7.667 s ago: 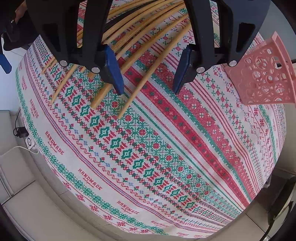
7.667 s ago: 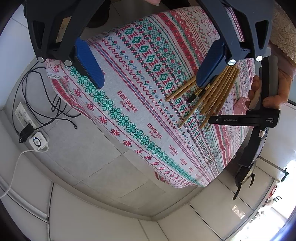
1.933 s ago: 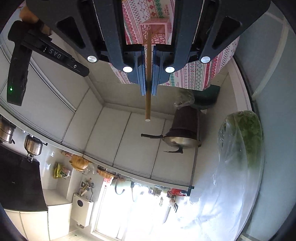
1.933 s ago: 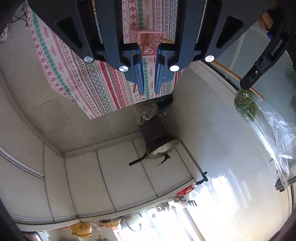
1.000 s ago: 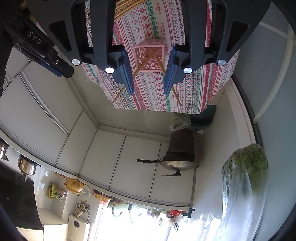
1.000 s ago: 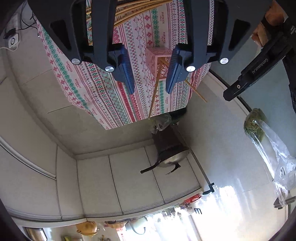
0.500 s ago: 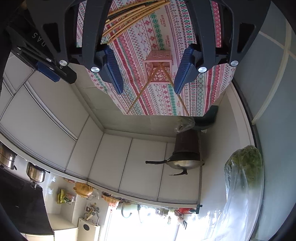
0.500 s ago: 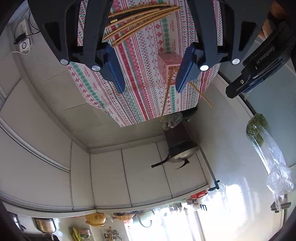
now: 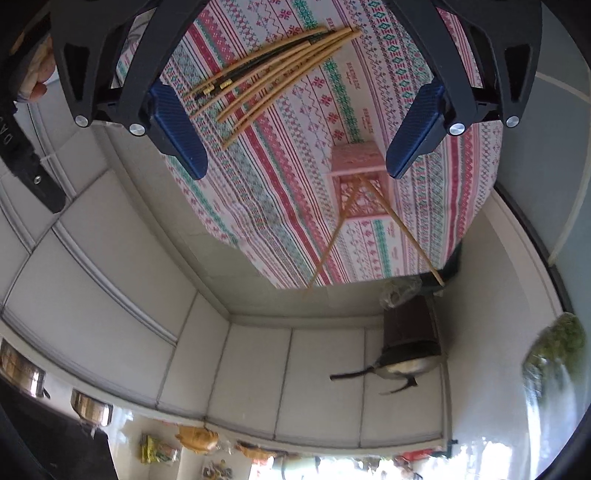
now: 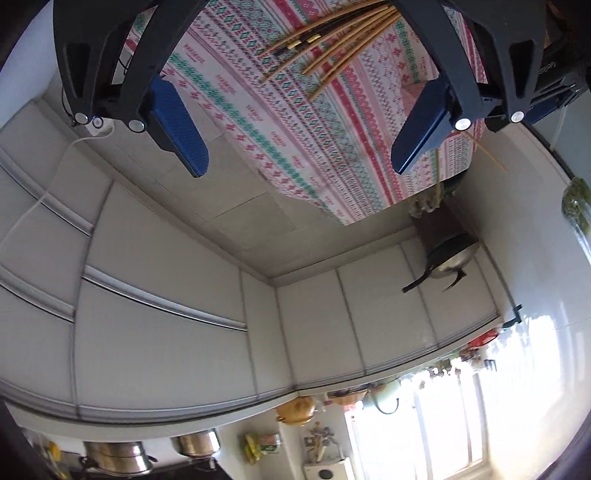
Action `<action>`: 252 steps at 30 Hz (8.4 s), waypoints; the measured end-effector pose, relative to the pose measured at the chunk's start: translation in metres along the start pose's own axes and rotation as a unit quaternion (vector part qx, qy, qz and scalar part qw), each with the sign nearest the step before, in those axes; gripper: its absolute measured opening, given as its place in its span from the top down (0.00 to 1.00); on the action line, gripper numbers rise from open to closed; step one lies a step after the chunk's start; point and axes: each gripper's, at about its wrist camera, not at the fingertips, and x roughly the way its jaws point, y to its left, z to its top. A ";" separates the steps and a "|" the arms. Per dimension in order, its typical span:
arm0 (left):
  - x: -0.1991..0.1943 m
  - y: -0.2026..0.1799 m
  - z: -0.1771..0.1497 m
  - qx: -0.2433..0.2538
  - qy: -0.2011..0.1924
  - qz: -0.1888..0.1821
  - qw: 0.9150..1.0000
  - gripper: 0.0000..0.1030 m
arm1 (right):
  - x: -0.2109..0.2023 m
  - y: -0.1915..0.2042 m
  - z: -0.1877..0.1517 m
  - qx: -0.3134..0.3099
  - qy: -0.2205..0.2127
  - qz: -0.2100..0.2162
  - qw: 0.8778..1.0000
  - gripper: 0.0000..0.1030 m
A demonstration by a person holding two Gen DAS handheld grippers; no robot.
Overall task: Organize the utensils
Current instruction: 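Withdraw both grippers from the cup back toward the chopstick pile, then grasp another chopstick with the left gripper while the right gripper moves to the pile, then grasp another chopstick with the right gripper while the left gripper lifts its chopstick, then carry both held chopsticks upright over the pink mesh cup, then lower both chopsticks into the pink cup and open both grippers, then withdraw both grippers from the cup toward the chopstick pile, then grasp a bamboo chopstick with the left gripper while the right gripper grasps another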
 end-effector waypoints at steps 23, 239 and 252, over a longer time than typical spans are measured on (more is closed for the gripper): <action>0.238 -0.096 -0.035 0.104 0.273 -0.009 0.956 0.38 | 0.078 -0.089 -0.041 0.122 0.245 0.013 0.962 0.07; 0.220 -0.038 -0.049 0.158 0.233 0.074 0.957 0.37 | 0.122 -0.078 -0.013 0.165 0.244 0.033 0.955 0.06; 0.233 -0.017 -0.047 0.121 0.250 0.018 0.961 0.70 | 0.167 -0.074 -0.065 0.179 0.362 0.030 0.914 0.07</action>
